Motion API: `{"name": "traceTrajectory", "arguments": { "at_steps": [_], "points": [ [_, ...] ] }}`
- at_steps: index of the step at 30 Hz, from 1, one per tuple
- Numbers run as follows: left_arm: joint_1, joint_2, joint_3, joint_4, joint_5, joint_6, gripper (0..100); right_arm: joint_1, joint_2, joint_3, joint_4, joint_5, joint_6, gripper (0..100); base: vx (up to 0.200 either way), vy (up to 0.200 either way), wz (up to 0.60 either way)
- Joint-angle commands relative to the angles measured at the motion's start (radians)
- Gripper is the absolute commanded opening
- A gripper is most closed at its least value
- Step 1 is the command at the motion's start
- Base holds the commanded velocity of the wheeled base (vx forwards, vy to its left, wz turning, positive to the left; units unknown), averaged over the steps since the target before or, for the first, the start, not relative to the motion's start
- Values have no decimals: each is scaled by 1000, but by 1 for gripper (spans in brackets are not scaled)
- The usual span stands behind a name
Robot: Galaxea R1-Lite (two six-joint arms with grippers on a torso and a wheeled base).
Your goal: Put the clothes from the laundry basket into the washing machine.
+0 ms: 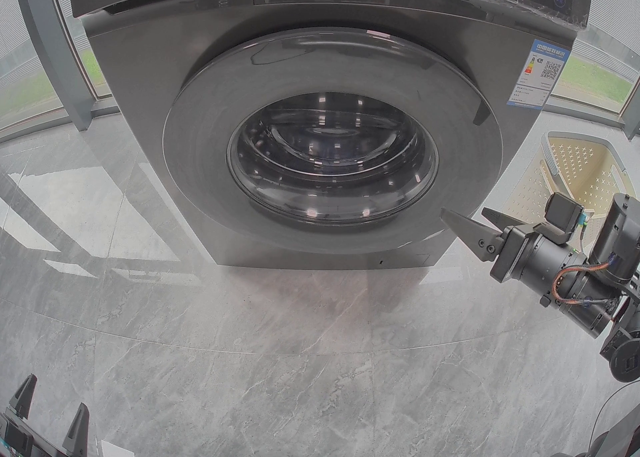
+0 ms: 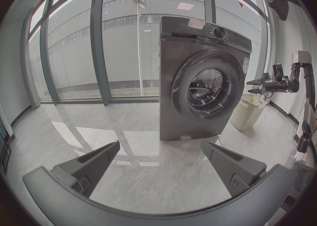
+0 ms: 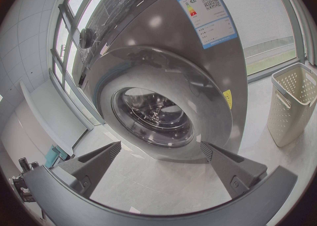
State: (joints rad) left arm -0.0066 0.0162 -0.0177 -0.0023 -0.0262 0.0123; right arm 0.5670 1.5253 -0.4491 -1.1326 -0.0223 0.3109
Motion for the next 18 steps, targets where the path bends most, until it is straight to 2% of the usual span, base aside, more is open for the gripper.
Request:
{"name": "traceTrajectory", "arguments": {
  "at_steps": [1,12,18],
  "points": [
    [-1,-16,18,-1,0,0,100,11,-2,1,-10,-1,-1,100,200,0,0],
    [0,-16,18,-1,0,0,100,8,-5,-26,-15,1,1,100,200,0,0],
    [-1,-15,18,-1,0,0,100,-26,-2,-82,-15,-10,1,100,0,0,0]
  ]
}}
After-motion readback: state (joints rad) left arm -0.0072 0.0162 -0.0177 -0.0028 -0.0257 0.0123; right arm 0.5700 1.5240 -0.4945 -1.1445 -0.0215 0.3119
